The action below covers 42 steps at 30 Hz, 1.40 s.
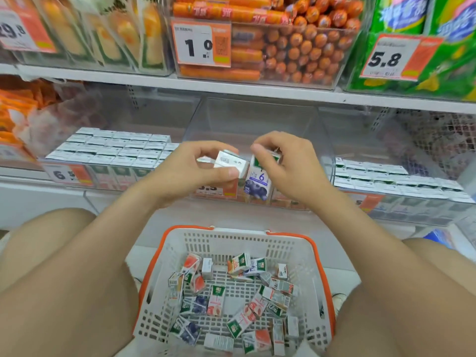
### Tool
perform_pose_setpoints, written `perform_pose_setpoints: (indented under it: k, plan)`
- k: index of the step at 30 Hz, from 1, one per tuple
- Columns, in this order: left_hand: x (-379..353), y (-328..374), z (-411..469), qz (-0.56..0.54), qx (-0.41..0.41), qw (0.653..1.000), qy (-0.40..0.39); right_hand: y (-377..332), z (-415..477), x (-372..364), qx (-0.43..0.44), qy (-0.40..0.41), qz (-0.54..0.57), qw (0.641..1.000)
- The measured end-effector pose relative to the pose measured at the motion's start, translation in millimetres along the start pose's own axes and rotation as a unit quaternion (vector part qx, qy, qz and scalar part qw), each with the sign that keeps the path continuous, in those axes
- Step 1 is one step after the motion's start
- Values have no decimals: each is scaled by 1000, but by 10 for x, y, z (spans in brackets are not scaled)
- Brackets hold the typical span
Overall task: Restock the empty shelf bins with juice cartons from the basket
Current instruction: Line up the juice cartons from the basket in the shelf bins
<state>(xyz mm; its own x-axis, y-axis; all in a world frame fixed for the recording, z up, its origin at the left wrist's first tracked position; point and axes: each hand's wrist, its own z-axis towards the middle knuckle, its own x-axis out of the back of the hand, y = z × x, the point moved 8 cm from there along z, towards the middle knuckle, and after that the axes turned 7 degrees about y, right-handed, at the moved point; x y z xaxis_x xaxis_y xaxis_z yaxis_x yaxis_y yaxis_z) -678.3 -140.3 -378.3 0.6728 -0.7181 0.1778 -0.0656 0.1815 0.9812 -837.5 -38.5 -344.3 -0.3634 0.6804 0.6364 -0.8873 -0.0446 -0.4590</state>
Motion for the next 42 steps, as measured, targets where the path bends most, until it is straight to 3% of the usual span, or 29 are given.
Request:
perform_pose_setpoints:
  k: [7, 14, 18, 22, 30, 34, 36, 39, 42]
  plan:
    - [87, 187, 357, 161, -90, 976, 115, 96, 173, -58, -82, 40, 46, 995]
    - [267, 87, 553, 205, -153, 935, 246, 267, 303, -215, -105, 31, -49, 993]
    - [229, -17, 722, 309, -132, 921, 199, 377, 334, -262, -114, 17, -93, 989]
    - [142, -182, 848, 460, -99, 872, 136, 413, 321, -260, -125, -2, -114, 986]
    - [68, -455, 911, 542, -62, 836, 49, 332, 265, -390, -103, -63, -139, 983]
    - [58, -350, 843, 518, -84, 848, 74, 321, 281, -310, -100, -63, -133, 984]
    - [-45, -129, 714, 427, -125, 889, 106, 309, 308, -206, -98, -55, -127, 986]
    - [-372, 124, 519, 207, -129, 969, 46, 233, 311, 56, -71, -3, -67, 995]
    - [-630, 235, 469, 120, -120, 985, 28, 256, 241, 387, -88, 43, 11, 995]
